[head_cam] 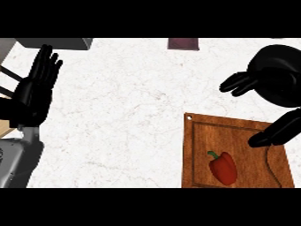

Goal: Pick the bell pepper from the cutting board and place it in the pot

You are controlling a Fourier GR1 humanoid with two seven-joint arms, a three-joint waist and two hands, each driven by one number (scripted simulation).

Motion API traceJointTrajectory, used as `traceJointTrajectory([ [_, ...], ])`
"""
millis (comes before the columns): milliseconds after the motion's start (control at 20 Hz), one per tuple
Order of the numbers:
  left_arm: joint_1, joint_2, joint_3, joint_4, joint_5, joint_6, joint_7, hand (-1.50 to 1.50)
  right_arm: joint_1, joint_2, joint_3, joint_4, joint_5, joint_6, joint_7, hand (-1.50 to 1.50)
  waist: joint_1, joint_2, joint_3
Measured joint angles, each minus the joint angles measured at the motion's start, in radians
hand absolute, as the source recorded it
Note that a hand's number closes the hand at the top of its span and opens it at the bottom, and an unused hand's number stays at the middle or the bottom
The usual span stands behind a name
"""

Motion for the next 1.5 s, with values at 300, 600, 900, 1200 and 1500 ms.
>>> traceJointTrajectory([
  [300,-0.002,-0.017,0.007,0.005,0.001,0.011,-0.008,0.00,-0.030,-0.128,0.056,0.008,0.191,-0.074,-0.168,-1.50,-0.008,-0.003,-0.001],
  [600,0.010,-0.019,0.017,-0.003,0.003,0.009,-0.014,0.00,-0.049,-0.234,0.201,-0.018,0.399,-0.182,-0.277,-1.50,-0.015,-0.010,-0.003],
  [900,0.024,-0.024,0.018,-0.012,-0.007,0.011,-0.008,0.00,-0.079,-0.250,0.325,-0.005,0.541,-0.255,-0.322,-1.50,-0.030,-0.016,-0.005],
  [1200,0.034,-0.032,0.025,-0.036,-0.023,0.023,0.010,0.00,-0.072,-0.216,0.405,0.010,0.641,-0.275,-0.304,-1.50,-0.043,-0.020,-0.006],
  [1500,0.038,-0.029,0.051,-0.016,-0.023,-0.001,-0.005,0.00,-0.037,-0.183,0.462,0.036,0.726,-0.302,-0.313,-1.50,-0.050,-0.021,-0.006],
])
